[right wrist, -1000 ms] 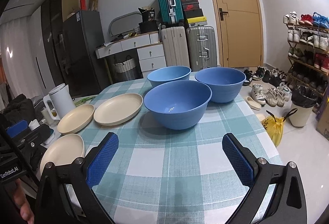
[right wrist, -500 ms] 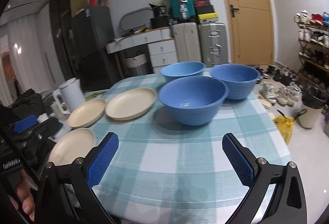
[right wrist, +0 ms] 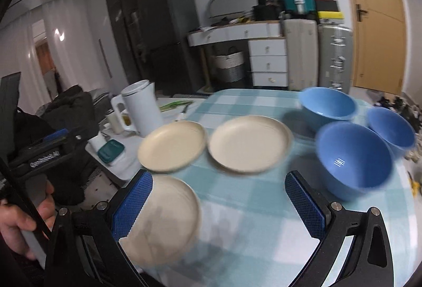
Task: Organize plates and bowls
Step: 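Close the left gripper on the rim of the nearest cream plate while the right gripper grips the same rim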
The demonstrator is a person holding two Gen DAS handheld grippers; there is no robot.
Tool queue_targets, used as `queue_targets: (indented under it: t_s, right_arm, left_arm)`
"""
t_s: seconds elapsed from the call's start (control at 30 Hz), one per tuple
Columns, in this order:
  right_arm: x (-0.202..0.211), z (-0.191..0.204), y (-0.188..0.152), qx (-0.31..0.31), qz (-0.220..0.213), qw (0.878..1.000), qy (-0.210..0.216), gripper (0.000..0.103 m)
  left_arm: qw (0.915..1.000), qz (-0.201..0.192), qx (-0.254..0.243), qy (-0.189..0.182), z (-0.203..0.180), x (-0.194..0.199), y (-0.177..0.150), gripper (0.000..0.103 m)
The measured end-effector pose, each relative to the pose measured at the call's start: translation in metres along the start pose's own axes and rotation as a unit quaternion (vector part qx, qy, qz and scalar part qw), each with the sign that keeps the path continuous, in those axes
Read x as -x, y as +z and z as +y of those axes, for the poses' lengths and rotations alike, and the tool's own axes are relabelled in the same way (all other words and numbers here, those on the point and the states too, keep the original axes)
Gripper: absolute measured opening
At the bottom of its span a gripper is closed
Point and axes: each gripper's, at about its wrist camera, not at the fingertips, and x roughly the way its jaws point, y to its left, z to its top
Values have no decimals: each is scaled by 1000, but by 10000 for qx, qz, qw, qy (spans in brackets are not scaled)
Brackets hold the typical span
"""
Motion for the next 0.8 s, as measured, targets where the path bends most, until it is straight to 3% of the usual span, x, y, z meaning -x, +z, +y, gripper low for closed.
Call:
queue_targets:
  t_s: [0.27,0.37,0.43,0.63,0.8]
  right_arm:
    - [-122,32,70,568,928,9939,-153,103]
    - [-164,33,84,698,1224,9899,-145,103]
    - [-193,35,94,758,1399,9872,-117,102]
    - [-265,48,106,1327,1862,9732,-230,101]
    - [-306,52,103,1732,2348,9560,-297,89]
  left_arm:
    - [9959,850,238,216,33,-108,18,103]
    - [9925,1194,263,97,37,-145,9,102]
    - [9879,1454,536,-89,46,-170,4,101]
    - [9779,1873,891,-251,58,-207,-7,101]
    - [9709,2177,919,-377,59,-230,-14,100]
